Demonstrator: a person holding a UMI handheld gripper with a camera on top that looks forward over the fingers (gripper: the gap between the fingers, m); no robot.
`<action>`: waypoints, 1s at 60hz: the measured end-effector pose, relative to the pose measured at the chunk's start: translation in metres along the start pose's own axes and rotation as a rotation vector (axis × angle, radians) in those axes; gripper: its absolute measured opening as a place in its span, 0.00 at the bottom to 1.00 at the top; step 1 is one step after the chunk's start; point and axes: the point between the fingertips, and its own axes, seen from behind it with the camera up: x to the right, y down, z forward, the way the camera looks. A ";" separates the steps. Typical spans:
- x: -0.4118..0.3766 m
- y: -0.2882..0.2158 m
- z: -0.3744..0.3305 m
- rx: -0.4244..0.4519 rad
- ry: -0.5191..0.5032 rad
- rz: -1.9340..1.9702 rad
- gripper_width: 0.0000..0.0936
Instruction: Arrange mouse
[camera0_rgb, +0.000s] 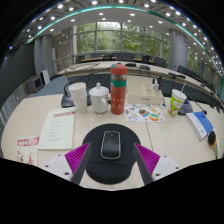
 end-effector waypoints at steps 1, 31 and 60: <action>-0.001 -0.001 -0.011 0.005 0.002 -0.003 0.92; -0.033 0.043 -0.316 0.118 0.056 0.044 0.91; -0.034 0.082 -0.392 0.146 0.061 0.070 0.91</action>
